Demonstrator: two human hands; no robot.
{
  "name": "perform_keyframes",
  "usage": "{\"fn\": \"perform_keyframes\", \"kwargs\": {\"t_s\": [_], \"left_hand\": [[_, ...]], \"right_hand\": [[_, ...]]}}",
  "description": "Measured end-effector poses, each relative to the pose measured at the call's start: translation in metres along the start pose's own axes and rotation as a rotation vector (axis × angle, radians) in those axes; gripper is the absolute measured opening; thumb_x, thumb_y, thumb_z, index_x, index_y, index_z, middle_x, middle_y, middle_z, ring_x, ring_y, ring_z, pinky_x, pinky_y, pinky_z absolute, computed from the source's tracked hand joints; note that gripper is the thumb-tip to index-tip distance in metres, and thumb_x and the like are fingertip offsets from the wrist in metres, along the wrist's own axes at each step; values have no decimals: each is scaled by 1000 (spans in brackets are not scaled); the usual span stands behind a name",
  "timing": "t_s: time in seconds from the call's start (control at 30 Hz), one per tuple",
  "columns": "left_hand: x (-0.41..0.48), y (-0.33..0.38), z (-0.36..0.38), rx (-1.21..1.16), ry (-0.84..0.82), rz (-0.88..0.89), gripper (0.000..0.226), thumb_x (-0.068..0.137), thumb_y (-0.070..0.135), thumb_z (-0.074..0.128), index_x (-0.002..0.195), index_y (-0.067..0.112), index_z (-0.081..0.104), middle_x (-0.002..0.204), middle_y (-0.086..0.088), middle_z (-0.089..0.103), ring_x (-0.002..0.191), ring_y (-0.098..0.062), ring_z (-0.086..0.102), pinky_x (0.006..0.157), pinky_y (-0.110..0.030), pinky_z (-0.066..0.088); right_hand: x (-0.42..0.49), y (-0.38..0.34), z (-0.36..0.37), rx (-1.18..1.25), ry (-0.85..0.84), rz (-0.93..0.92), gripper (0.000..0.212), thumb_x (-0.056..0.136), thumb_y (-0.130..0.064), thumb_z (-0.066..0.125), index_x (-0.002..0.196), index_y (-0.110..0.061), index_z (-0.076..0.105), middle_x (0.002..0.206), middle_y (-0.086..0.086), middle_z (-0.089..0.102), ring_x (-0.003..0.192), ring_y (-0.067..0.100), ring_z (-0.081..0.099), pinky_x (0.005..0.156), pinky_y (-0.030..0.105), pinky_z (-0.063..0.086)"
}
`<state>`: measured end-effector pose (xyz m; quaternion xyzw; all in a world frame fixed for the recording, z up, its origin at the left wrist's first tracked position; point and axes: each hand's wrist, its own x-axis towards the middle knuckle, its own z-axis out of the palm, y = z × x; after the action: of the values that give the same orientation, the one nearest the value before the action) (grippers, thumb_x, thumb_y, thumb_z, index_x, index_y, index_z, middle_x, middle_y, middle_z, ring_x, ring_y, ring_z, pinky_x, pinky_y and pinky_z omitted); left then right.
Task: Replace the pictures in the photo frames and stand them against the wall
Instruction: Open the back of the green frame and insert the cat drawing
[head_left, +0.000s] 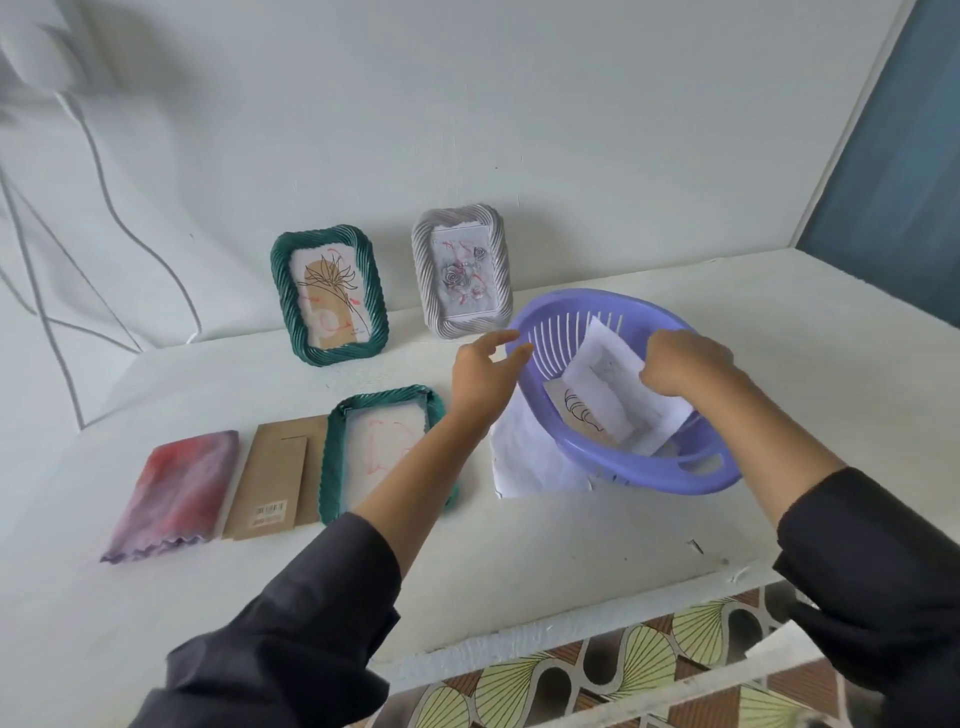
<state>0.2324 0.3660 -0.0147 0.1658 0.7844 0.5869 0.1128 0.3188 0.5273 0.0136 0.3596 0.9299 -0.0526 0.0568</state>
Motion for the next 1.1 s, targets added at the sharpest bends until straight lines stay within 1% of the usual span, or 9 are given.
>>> {"fn": "perform_keyframes", "kwargs": {"t_s": [0.13, 0.2, 0.3, 0.47, 0.63, 0.77, 0.83, 0.93, 1.1], "left_hand": [[-7, 25, -11, -246, -166, -26, 49, 75, 54, 60, 93, 8, 60, 95, -5, 60, 84, -24, 57, 83, -31, 48], [-13, 35, -17, -353, -226, -63, 36, 86, 45, 57, 87, 9, 56, 82, -7, 56, 69, -18, 55, 70, -24, 52], [-20, 33, -34, -390, -58, -47, 32, 92, 20, 50, 61, 11, 48, 56, -2, 46, 49, -13, 44, 47, -17, 38], [-17, 1, -90, -327, 181, -189, 25, 91, 14, 47, 66, 13, 48, 68, -4, 50, 62, -20, 46, 59, -27, 36], [-18, -45, -123, -201, 122, -353, 23, 92, 15, 46, 71, 8, 52, 72, -9, 54, 67, -24, 51, 67, -32, 43], [-17, -80, -139, 232, 147, -234, 25, 90, 18, 47, 66, 11, 45, 62, -2, 46, 63, -24, 46, 55, -29, 33], [-16, -94, -148, 446, 174, -190, 11, 89, 18, 48, 86, 12, 56, 82, -6, 56, 90, -31, 51, 74, -33, 39], [-16, -108, -155, 595, 108, -197, 43, 88, 19, 51, 130, 10, 47, 124, -13, 53, 121, -31, 41, 100, -36, 33], [-12, -114, -156, 656, 46, -164, 39, 85, 28, 59, 122, 15, 56, 120, -8, 59, 118, -30, 47, 94, -34, 38]], "right_hand": [[-56, -36, -38, 148, 231, -214, 38, 89, -15, 45, 53, -13, 33, 57, 3, 36, 67, 30, 39, 47, 26, 23], [-85, -61, -44, 161, 288, -339, 33, 92, -19, 42, 61, -11, 46, 64, 4, 41, 72, 33, 43, 50, 29, 25], [-102, -95, -33, 204, 234, -496, 34, 97, -28, 35, 101, -8, 62, 99, 10, 53, 95, 33, 53, 71, 31, 36], [-88, -119, -7, 552, 212, -455, 39, 96, -31, 43, 133, -20, 44, 131, 11, 43, 125, 30, 39, 101, 41, 37], [-58, -147, 39, 1013, -148, -258, 49, 82, -2, 61, 127, -9, 44, 85, 12, 63, 68, 26, 58, 69, 37, 51], [-48, -166, 77, 925, -86, -204, 43, 75, 2, 63, 116, -8, 53, 85, 14, 65, 68, 24, 57, 68, 32, 51], [-45, -170, 89, 863, -66, -215, 37, 75, 2, 62, 111, -5, 57, 88, 15, 67, 71, 24, 57, 59, 25, 45], [-41, -173, 98, 736, -34, -264, 29, 75, -1, 65, 104, -4, 62, 95, 15, 69, 88, 27, 61, 67, 23, 41], [-39, -165, 99, 529, 46, -323, 26, 78, -22, 69, 103, -17, 66, 107, 6, 59, 103, 23, 57, 76, 29, 43]]}}
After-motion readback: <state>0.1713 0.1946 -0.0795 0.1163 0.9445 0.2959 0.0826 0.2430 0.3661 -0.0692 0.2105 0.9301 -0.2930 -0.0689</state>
